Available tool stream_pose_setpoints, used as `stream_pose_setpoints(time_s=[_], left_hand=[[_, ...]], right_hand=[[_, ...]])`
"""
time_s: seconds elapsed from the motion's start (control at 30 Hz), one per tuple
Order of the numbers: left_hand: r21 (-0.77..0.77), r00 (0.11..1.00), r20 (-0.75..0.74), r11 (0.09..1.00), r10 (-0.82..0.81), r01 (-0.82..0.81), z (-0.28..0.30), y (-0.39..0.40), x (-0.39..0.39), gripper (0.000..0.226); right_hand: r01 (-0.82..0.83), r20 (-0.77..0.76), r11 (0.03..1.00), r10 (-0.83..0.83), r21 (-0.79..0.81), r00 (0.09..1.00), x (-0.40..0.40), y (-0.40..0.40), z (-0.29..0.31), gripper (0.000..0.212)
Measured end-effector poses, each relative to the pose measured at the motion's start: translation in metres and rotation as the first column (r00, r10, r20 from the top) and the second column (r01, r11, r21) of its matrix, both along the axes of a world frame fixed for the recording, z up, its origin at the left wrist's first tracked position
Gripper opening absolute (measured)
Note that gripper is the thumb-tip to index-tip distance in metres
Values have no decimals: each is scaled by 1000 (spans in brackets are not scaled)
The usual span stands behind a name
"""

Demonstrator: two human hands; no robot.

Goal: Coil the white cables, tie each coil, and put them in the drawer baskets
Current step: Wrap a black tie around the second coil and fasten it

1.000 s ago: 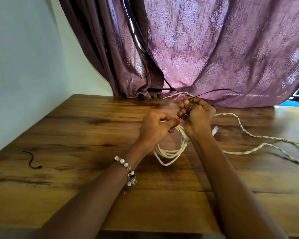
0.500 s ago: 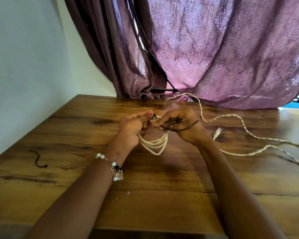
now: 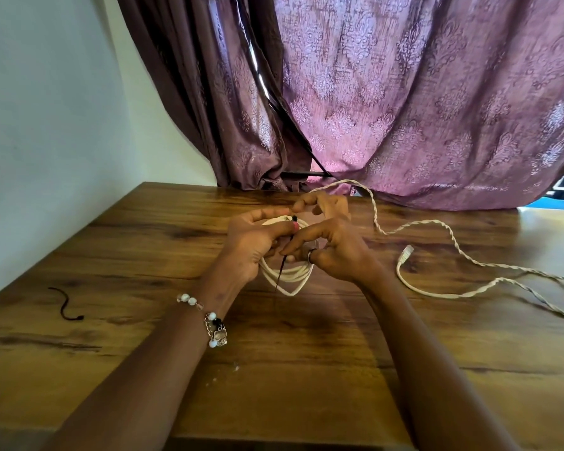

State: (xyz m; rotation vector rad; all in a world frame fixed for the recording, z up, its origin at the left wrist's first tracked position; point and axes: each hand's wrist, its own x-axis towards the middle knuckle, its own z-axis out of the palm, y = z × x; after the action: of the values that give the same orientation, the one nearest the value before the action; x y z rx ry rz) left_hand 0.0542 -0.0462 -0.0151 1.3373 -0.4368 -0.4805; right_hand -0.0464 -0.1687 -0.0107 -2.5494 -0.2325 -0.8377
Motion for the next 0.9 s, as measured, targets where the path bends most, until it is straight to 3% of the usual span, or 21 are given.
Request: stream_pose_setpoints(time_s=[0.03, 0.1, 0.17, 0.2, 0.27, 0.37, 0.5, 0.6, 0.67, 0.77, 0.9], left_hand=[[-29, 1000, 9, 1000, -9, 9, 1, 0, -2, 26], [-48, 999, 50, 999, -20, 22, 4, 0, -4, 26], [-51, 994, 106, 998, -25, 31, 4, 0, -5, 30], [-68, 990, 137, 997, -32, 42, 4, 0, -6, 32], [-85, 962, 266, 993, -53, 78, 3, 0, -5, 30], [9, 810, 578, 994, -97, 113, -2, -1, -5, 23], [80, 543, 835, 996, -86, 34, -3, -1, -2, 22], [64, 318, 946, 998, -56, -15, -5, -3, 0, 28], [68, 224, 973, 997, -60, -31, -7, -4, -1, 31], [48, 175, 984, 999, -45, -16, -8, -4, -4, 29], [47, 205, 977, 999, -51, 21, -6, -3, -2, 30]], right_hand=[[-52, -32, 996, 54, 75, 998, -1, -1, 1, 26], [-139, -13, 907, 157, 397, 988, -5, -1, 6, 28], [-178, 90, 626, 170, 759, 981, -7, -4, 8, 18], [-150, 94, 475, 140, 867, 986, -6, -7, 7, 14], [-16, -8, 322, 73, 947, 997, -2, -11, 2, 17], [131, -177, 277, 148, 952, 973, 0, -11, -6, 31], [123, -186, 191, 362, 974, 914, -7, -18, -8, 34], [87, -147, 157, 428, 984, 892, -11, -21, -8, 32], [81, -146, 160, 449, 984, 882, -12, -22, -9, 30], [94, -154, 155, 440, 983, 885, -12, -23, -11, 31], [115, -174, 172, 381, 978, 908, -7, -22, -13, 30]])
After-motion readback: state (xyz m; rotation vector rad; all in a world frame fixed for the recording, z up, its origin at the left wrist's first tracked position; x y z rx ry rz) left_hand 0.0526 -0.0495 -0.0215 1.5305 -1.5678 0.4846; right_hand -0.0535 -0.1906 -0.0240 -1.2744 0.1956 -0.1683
